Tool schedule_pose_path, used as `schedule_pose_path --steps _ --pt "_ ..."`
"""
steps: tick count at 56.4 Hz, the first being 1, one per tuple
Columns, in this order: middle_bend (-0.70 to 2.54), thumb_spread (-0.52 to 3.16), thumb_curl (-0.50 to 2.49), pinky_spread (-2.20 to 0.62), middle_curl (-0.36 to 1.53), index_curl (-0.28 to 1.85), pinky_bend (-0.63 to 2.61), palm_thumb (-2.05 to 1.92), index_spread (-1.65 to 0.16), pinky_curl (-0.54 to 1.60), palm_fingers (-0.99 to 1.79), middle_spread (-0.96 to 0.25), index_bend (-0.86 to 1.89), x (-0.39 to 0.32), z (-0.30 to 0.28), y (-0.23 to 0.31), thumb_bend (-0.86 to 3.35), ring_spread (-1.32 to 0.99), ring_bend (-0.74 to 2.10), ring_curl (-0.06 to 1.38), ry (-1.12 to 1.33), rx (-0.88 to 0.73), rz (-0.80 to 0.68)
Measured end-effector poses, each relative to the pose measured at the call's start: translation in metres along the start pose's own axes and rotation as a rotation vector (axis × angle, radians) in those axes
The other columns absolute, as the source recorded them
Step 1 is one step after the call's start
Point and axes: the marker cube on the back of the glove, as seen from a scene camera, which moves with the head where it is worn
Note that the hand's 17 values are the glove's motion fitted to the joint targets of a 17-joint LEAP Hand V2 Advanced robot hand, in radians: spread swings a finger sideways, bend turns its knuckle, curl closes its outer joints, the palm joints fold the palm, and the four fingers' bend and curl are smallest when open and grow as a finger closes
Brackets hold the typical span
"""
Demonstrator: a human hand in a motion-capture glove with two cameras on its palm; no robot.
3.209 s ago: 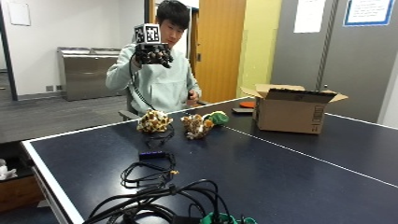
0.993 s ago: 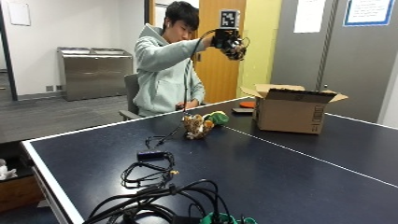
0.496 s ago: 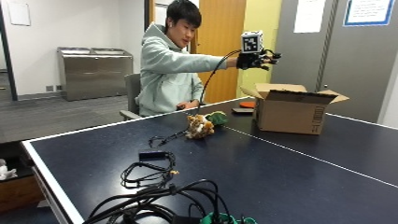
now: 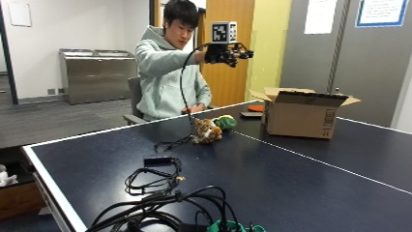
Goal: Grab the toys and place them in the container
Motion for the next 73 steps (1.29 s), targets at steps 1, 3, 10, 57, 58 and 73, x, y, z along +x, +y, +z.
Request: schedule_pose_path --steps 1,3,10,57,58,73 --pt "0.11 1.12 0.40 0.08 0.20 0.34 0.93 0.00 -0.30 0.33 -0.28 0.00 0.13 0.008 0.005 0.005 -0.02 0.05 0.14 0.20 -0.003 -0.009 0.018" --pt "0.11 1.12 0.39 0.08 0.20 0.33 0.92 0.00 -0.30 0.33 -0.28 0.00 0.14 0.024 0.015 0.014 -0.02 0.05 0.13 0.20 -0.003 -0.029 0.056" --pt "0.11 1.15 0.38 0.08 0.20 0.32 0.91 0.01 -0.30 0.33 -0.26 0.01 0.15 0.067 0.062 0.050 -0.02 0.05 0.13 0.18 -0.063 -0.118 0.073" --pt "0.30 0.93 0.62 -0.35 0.10 0.54 1.20 0.65 -0.34 0.45 0.88 -0.22 0.44 0.089 0.185 0.075 0.15 -0.26 1.02 0.43 -0.258 -0.513 0.275" --pt "0.32 0.91 0.63 -0.35 0.11 0.56 1.20 0.66 -0.34 0.45 0.89 -0.24 0.46 0.095 0.174 0.070 0.14 -0.27 1.03 0.44 -0.262 -0.533 0.264" --pt "0.42 0.65 0.76 -0.39 0.18 0.78 1.21 0.69 -0.36 0.49 0.84 -0.36 0.53 0.036 0.044 0.044 0.10 -0.33 1.07 0.50 -0.154 -0.527 0.118"
